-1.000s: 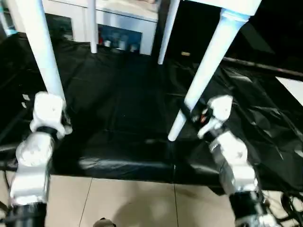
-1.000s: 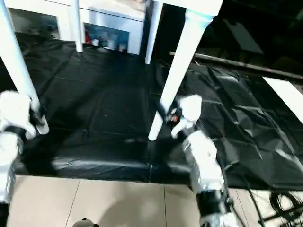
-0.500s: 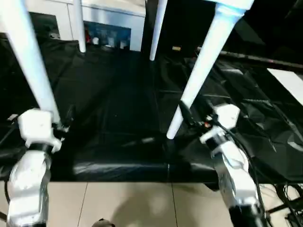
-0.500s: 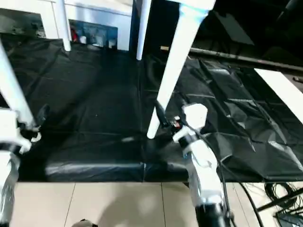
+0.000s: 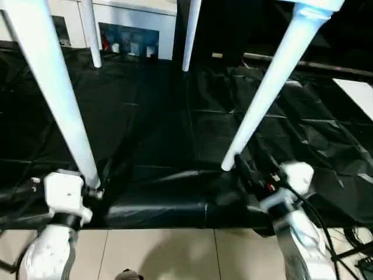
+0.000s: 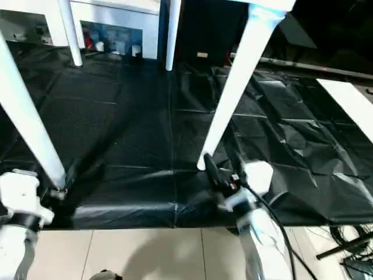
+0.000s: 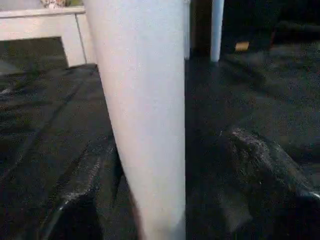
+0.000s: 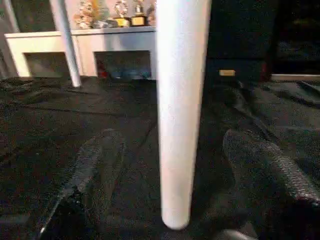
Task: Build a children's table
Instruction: Flip table
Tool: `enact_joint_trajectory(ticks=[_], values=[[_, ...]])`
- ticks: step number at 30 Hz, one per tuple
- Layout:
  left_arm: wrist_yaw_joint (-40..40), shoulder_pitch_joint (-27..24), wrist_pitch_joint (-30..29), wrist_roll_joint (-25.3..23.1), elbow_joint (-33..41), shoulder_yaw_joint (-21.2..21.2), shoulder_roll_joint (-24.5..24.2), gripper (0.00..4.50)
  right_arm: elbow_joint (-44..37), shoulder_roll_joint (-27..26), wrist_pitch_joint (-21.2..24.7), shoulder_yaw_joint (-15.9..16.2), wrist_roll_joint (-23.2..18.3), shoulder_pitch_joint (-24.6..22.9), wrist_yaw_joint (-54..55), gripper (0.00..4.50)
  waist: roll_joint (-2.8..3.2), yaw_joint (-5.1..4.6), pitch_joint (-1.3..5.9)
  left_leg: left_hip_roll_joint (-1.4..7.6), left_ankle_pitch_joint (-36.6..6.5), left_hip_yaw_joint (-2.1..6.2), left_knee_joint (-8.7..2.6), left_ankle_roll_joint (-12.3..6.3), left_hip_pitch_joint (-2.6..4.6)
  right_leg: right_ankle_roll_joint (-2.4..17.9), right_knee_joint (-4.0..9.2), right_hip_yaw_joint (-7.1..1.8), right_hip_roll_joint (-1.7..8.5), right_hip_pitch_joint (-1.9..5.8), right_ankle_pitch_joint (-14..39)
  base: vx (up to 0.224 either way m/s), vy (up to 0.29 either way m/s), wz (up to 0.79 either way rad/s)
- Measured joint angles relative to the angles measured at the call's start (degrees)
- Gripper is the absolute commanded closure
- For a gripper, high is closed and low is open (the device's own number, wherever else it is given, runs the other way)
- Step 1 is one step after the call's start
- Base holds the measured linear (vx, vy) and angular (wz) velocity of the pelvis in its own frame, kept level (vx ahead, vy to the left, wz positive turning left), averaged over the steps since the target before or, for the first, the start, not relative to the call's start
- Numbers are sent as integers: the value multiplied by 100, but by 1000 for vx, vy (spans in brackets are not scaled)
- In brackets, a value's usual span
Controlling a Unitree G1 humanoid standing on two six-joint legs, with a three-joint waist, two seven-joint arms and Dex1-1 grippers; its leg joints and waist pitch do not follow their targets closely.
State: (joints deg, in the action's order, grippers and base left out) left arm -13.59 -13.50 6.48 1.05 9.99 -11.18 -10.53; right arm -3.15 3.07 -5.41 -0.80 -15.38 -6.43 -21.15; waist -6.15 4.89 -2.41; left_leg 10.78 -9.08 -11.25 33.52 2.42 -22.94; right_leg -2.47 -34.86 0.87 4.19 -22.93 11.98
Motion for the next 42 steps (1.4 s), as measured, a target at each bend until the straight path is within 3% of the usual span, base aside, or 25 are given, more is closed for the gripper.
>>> enact_joint_trajectory(ticks=[6,17,21,28,36,40,42], values=[[319,29,8,-184,-23,-232,-62,89,-158,0,122,34,-8,-67,-2,99,-20,-22,13,0,0,9,5,0,2,0,1,2,0,-7,0,0,0,0],[1127,931,17,-757,-1130,-655,-689,89,-292,218,480,194,-87,-2,-284,99,-40,-128,23,-4,0,26,24,0,10,0,3,3,0,-8,0,0,0,0],[1131,1002,5,-664,-1241,-726,-728,89,-367,275,553,263,-165,-17,-418,99,-34,-160,20,-12,0,51,27,0,17,1,5,6,1,-10,0,0,0,0],[226,151,6,163,-424,-560,-640,89,-528,345,734,265,-301,-92,-515,99,-33,-149,19,-48,-2,115,22,2,39,1,19,7,2,-9,0,0,0,0],[-129,-450,-238,388,133,-555,-834,89,-529,363,904,363,-323,-191,-556,99,-32,-126,18,-57,-3,121,19,4,43,1,19,3,3,-5,0,0,0,0],[-368,-1258,-569,691,930,-441,-728,89,-582,364,987,347,-420,-354,-537,99,-26,-150,14,-60,-9,135,13,11,56,1,58,6,3,1,0,0,0,0],[-350,-1372,-615,705,1051,-352,-628,89,-583,353,996,355,-420,-383,-511,99,-24,-140,13,-61,-12,146,7,13,55,1,80,14,1,3,0,0,0,0]])
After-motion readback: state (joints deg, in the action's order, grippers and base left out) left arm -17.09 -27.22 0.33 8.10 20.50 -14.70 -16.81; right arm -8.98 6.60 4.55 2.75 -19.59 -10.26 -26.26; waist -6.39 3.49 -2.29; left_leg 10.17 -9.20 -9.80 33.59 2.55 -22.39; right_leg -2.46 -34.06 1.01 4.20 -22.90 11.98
